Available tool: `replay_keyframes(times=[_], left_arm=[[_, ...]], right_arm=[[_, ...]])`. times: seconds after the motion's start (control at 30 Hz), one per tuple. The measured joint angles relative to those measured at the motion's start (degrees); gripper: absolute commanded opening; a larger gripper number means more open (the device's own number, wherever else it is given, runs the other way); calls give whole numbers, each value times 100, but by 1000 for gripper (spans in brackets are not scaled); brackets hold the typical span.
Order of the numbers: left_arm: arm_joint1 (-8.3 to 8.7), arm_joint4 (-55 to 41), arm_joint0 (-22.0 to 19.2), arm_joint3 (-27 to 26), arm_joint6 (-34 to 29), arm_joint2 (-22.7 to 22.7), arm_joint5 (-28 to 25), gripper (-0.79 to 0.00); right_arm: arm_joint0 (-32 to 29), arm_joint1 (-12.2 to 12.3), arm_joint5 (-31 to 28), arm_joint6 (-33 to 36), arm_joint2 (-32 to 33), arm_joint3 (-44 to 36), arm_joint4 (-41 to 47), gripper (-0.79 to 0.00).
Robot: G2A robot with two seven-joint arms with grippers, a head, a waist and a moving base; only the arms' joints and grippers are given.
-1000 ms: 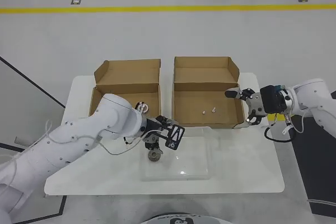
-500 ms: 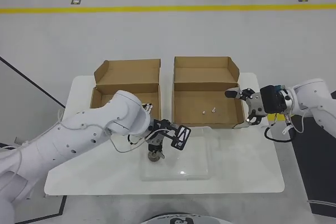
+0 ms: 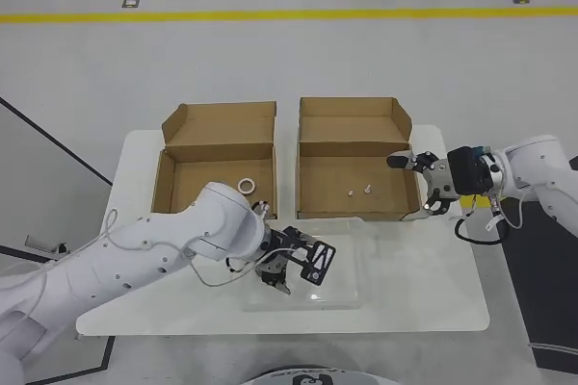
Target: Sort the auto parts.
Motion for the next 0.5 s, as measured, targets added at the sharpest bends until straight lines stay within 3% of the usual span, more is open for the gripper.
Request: replay_keyframes(times=[0.17,0.37,0.5], left_arm=[[53,38,120,-107,-423,70,94,-12],[47,219,5,39,-454,218,121,-252],[36,337,-132,202,-445,458,112,-345]], right_arm=[[0,0,0,0,0,0,0,0],[0,0,0,0,0,0,0,0],[0,0,0,0,0,0,0,0]])
